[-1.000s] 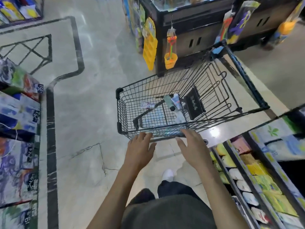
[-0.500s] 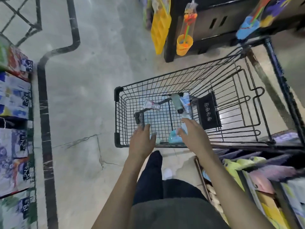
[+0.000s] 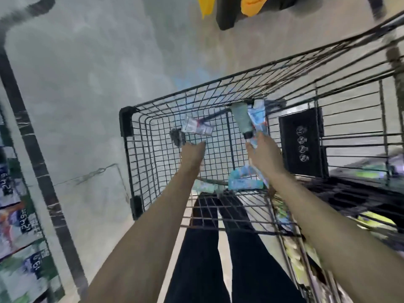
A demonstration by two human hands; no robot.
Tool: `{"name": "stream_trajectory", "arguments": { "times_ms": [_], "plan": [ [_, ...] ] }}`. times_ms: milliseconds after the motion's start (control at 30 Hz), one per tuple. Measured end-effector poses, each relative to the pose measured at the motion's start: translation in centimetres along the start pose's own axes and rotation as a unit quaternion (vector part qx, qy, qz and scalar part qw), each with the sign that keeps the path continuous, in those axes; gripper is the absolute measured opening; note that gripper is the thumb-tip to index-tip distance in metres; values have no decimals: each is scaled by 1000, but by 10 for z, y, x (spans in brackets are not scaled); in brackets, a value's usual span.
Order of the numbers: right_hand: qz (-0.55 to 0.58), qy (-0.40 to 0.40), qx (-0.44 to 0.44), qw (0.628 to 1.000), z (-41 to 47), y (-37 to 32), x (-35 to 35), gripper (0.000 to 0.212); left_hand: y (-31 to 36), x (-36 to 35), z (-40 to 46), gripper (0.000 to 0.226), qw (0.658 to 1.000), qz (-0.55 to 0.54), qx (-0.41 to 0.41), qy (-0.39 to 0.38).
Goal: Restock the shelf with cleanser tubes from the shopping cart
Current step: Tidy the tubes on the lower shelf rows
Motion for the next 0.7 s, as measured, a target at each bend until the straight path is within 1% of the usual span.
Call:
{"name": "stream_trajectory", "arguments": {
  "times_ms": [67,133,200,233,300,333,367,467,567,633,700],
  "plan": [
    [-28,-5,-1,1000,33,7,-12,36,4,-17,33,16,999,-37,11,0],
    [-50,-9,14,999,66,14,-28,42,4,-32,70,22,998,-64,11,5],
    [-62,-14,22,998,95,18,-42,48,5,-45,100,27,992,-117,34,21],
    [-68,-17,23,997,109,21,-49,48,5,-49,114,36,990,-127,44,31],
    [-94,-20,34,995,132,24,-61,50,6,-57,136,71,989,-132,48,49],
    [-115,-21,40,992,143,26,-67,54,5,-61,146,84,987,-144,54,55],
    [-137,-22,42,989,150,28,-72,58,1,-65,156,91,983,-160,62,61],
    [-183,-15,49,982,167,33,-87,65,-6,-74,182,96,981,-159,76,82],
    [-181,9,34,983,178,33,-98,70,-6,-78,193,87,983,-124,71,112],
    [-182,18,25,983,182,31,-100,69,-1,-79,192,82,985,-103,61,121],
    [-176,21,27,984,182,32,-101,62,1,-78,187,87,986,-95,60,121]
  ]
}}
Point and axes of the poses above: each hand's wrist, its own z-axis towards the middle knuckle, its own x-axis out of the back of the hand, y = z × x, the point moved 2 cm from there along z, towards the middle knuckle, and after that the axes turned 2 degrees about -x, right-handed, at the moved point
